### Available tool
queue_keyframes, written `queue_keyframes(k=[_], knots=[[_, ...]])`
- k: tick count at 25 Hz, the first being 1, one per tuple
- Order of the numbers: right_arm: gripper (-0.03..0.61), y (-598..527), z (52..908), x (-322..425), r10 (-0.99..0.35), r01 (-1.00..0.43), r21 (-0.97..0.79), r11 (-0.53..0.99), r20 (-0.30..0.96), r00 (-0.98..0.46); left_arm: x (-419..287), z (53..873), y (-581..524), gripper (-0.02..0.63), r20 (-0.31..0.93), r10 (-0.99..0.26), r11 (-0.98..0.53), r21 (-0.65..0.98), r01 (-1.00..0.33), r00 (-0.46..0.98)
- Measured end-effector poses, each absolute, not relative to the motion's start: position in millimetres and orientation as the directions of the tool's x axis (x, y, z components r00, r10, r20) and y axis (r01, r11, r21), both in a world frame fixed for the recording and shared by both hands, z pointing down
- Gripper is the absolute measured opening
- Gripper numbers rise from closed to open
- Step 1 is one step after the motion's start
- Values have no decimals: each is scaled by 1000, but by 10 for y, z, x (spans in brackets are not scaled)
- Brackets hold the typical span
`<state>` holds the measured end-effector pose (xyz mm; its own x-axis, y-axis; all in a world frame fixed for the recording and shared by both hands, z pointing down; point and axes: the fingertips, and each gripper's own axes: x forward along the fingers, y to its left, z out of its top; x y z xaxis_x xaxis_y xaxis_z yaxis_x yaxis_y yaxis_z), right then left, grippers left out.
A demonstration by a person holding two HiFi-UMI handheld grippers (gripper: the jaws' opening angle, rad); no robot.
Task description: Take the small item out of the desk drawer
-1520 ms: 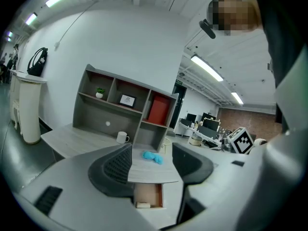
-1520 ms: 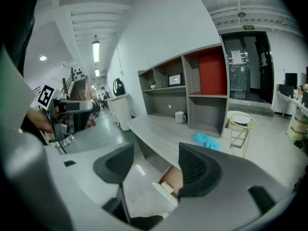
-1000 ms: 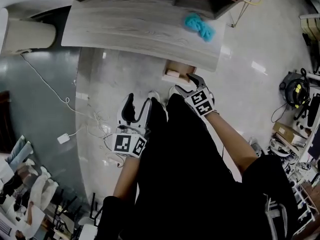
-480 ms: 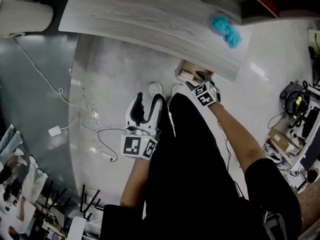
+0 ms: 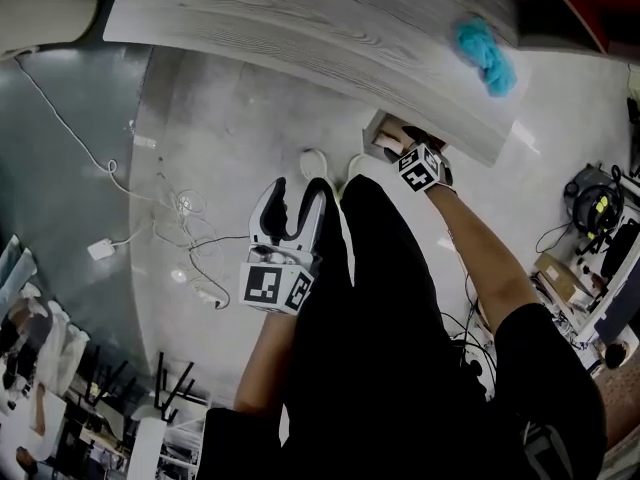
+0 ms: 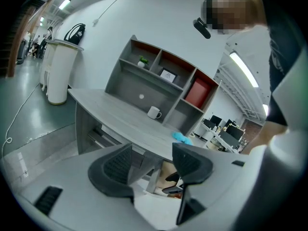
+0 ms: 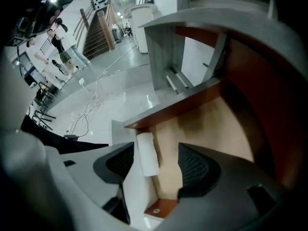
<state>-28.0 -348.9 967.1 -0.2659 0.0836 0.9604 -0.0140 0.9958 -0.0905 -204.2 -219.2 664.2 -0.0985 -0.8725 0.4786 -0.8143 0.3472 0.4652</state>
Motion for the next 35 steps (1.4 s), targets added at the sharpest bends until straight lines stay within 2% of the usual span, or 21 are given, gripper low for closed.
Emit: queue_keyframes(k=[5, 10, 20, 21, 23, 24, 35], knots=[[275, -3438, 9981, -285, 112, 47, -104, 993, 969, -218, -1923, 6848, -2257, 241, 489, -870, 326, 488, -810, -56], [245, -3430, 10122, -333, 104, 120, -82, 989, 975, -197, -1927, 6946, -2259, 241, 490, -870, 341, 505, -793, -62], [238, -3454, 10126, -334, 89, 142, -57, 988, 970, -227, -1948, 7008, -2445, 241, 493, -865, 377, 513, -771, -95], [231, -3427, 10127, -335, 98, 147, -66, 987, 969, -226, -1934, 7014, -2457, 241, 493, -865, 376, 514, -771, -93], [141, -3346, 10125, -328, 123, 170, -86, 982, 967, -222, -1897, 7013, -2477, 241, 495, -864, 378, 518, -767, -91], [118, -3319, 10123, -326, 123, 183, -82, 980, 967, -224, -1880, 7004, -2485, 241, 494, -865, 379, 521, -765, -92], [103, -3286, 10115, -316, 121, 193, -74, 978, 963, -241, -1713, 6963, -2467, 241, 484, -871, 367, 525, -767, -86]])
